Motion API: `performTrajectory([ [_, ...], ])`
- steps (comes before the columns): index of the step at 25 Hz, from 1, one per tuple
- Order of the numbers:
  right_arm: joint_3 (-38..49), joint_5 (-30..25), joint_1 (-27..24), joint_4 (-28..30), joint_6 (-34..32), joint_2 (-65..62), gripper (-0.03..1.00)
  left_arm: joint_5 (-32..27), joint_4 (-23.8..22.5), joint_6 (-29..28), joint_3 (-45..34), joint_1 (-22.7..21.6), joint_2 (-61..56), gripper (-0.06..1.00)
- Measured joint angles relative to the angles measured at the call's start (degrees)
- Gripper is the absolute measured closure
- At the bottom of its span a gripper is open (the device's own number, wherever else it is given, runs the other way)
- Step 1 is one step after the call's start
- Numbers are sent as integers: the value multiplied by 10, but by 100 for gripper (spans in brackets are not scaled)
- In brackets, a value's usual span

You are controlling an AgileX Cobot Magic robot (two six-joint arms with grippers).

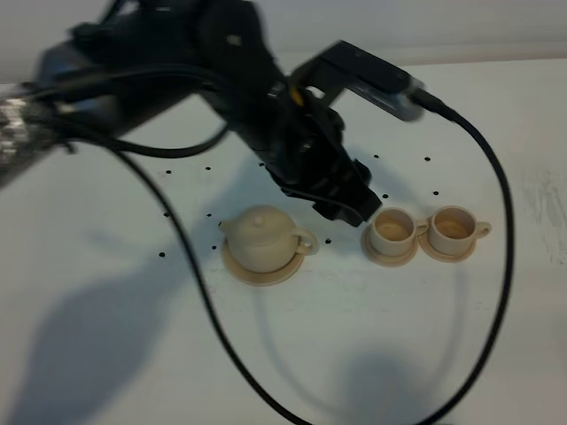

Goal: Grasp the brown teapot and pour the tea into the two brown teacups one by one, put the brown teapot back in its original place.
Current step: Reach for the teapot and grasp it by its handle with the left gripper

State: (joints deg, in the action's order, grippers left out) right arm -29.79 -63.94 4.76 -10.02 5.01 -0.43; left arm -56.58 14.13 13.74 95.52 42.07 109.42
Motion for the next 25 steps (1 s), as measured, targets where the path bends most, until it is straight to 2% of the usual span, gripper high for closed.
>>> performTrajectory([
  [2,0,0,0,0,0,0,48,-23,-31,-24,22,15,25,43],
  [6,0,0,0,0,0,0,50,-29,-92,-69,34,25,78,43],
  [9,0,0,0,0,0,0,51,-29,-154,-76,34,22,113,43],
  [11,0,0,0,0,0,0,52,-21,-179,-69,34,17,125,43],
  [15,0,0,0,0,0,0,55,20,-175,-17,34,9,132,43],
  [20,0,0,0,0,0,0,59,41,-119,63,37,3,143,43],
  [25,0,0,0,0,0,0,63,38,-108,80,37,1,163,43],
])
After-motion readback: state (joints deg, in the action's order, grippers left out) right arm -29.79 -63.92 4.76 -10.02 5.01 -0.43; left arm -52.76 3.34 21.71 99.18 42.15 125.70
